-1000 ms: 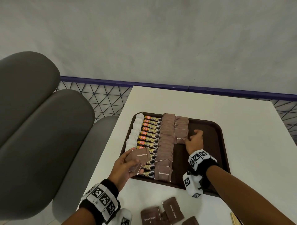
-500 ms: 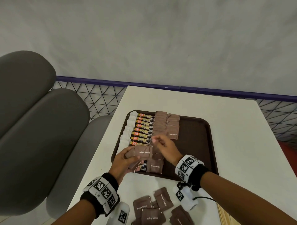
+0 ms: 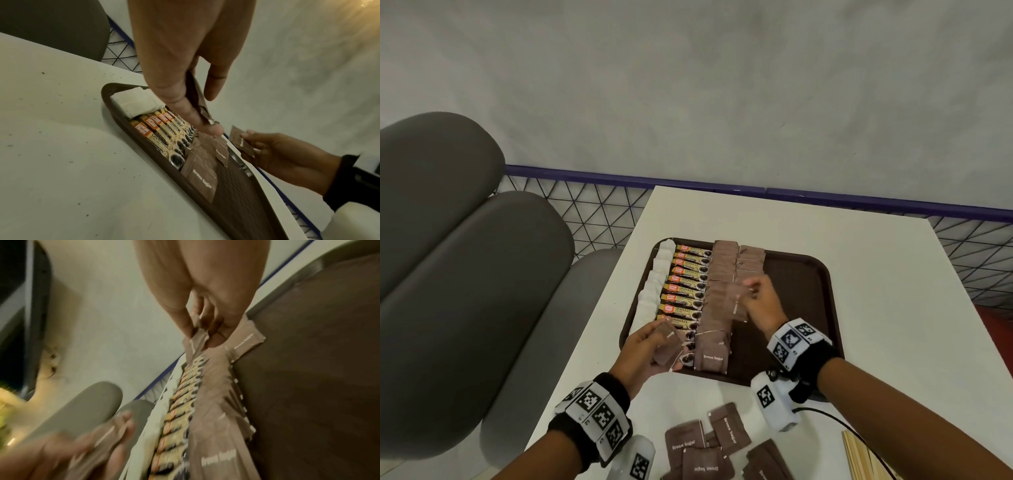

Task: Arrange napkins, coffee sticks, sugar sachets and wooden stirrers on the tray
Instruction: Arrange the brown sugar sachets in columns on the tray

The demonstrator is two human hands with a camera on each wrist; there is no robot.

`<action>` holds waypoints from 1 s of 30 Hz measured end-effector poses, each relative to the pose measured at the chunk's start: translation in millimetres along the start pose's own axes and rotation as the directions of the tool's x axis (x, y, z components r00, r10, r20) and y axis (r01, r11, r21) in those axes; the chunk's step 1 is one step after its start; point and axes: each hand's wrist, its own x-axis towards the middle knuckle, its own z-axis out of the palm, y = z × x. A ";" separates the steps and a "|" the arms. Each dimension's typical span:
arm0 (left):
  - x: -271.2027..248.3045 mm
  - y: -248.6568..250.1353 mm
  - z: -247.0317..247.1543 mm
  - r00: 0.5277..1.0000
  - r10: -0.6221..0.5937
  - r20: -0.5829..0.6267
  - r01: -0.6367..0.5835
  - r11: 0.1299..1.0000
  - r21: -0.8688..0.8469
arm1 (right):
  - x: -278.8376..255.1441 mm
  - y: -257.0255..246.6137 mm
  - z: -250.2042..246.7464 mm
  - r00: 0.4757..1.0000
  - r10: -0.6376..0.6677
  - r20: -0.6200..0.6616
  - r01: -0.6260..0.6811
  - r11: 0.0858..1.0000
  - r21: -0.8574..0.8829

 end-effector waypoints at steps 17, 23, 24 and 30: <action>21.8 1.3 -10.4 0.999 -0.042 -0.007 0.041 0.999 -0.023 | 38.0 37.0 -19.6 0.931 0.268 -0.246 -0.304 0.945 -0.120; 22.6 1.3 -16.3 1.000 -0.017 0.005 0.017 0.999 -0.038 | 44.7 43.0 -9.3 0.943 0.224 -0.244 -0.289 0.918 -0.270; 22.3 1.9 -17.3 1.000 -0.010 0.008 0.011 0.999 -0.036 | 47.5 44.7 -7.3 0.944 0.220 -0.247 -0.288 0.914 -0.285; 23.7 3.6 -24.2 1.000 0.005 -0.006 -0.006 0.998 -0.057 | 57.5 49.8 -3.8 0.942 0.179 -0.284 -0.278 0.892 -0.357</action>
